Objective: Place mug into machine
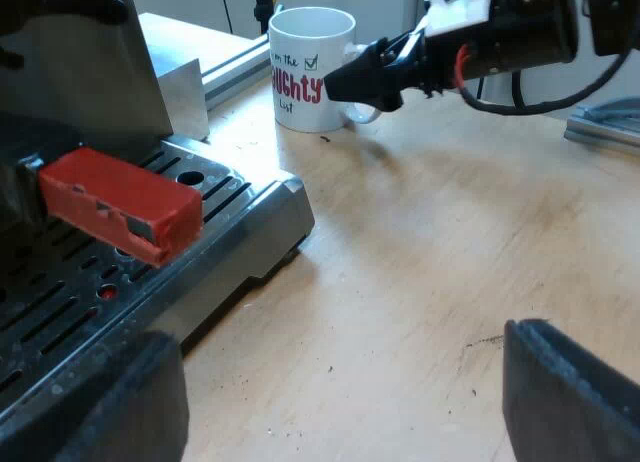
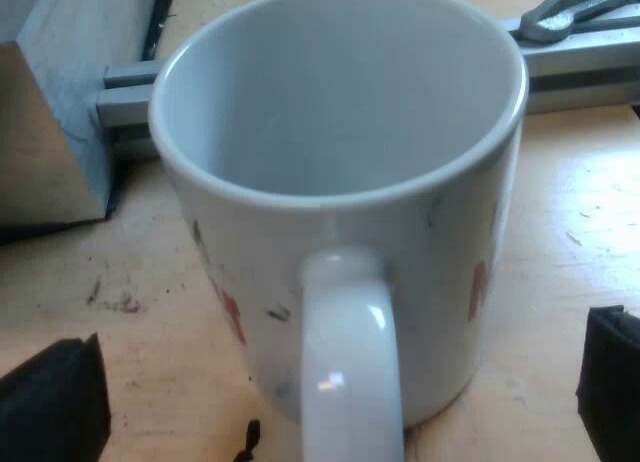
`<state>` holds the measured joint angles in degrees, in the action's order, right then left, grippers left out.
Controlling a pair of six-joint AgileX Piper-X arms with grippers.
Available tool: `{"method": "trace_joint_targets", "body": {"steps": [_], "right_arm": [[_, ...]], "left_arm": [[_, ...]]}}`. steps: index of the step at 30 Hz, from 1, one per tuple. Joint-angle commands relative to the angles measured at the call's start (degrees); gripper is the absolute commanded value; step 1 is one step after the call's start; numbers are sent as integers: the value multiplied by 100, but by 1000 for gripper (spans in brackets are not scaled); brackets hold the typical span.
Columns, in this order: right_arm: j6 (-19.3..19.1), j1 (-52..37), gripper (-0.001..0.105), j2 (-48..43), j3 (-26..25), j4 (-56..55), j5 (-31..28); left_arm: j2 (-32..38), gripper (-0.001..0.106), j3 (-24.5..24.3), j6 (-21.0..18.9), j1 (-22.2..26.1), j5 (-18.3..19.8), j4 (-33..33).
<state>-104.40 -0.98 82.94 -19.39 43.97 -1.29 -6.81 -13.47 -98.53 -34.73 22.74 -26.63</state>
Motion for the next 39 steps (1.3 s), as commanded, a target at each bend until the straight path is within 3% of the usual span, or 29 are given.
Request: {"method": "trace_joint_targets", "body": {"steps": [1,6,10,12,13,15,16,18,22,25,27,30,32,39], "right_arm": [[-36,0,97,112,-107,89,-21],[-36,0,91,273,-185,89,-82],[-36,0,63,354,-184,89,-465],[-36,0,38,358,-184,89,-494],[-36,0,34,358,-184,89,-498],[-36,0,11,358,-184,119,-498],[-36,0,11,358,-184,119,-498],[-36,0,0,358,-184,96,-498],[-109,0,0,298,-159,10,-498],[-483,70,0,-69,-69,-408,-546],[-637,69,0,-497,31,-889,-550],[-647,69,0,-1183,149,-1403,-586],[-647,69,0,-1685,208,-1745,-571],[-899,69,0,-3864,176,-3766,-352]], "left_arm": [[1,68,-1,-60,-21,-24,79],[1,68,-1,-60,-21,-24,79],[1,68,-1,-60,-21,-24,79],[1,68,-1,-60,-21,-24,79],[1,68,-1,-60,-21,-24,79],[1,68,-1,-60,-21,-24,79],[1,68,-1,-60,-21,-24,79],[1,68,-1,-60,-21,-24,79],[1,68,-1,-60,-21,-24,79],[1,67,-1,-60,-21,-38,79],[1,67,-1,-60,-21,-212,79],[-9,67,-1,-60,-21,-1019,79],[-5,67,-1,-60,-21,-1325,79],[-5,67,-1,13,-21,-1548,79]]}}
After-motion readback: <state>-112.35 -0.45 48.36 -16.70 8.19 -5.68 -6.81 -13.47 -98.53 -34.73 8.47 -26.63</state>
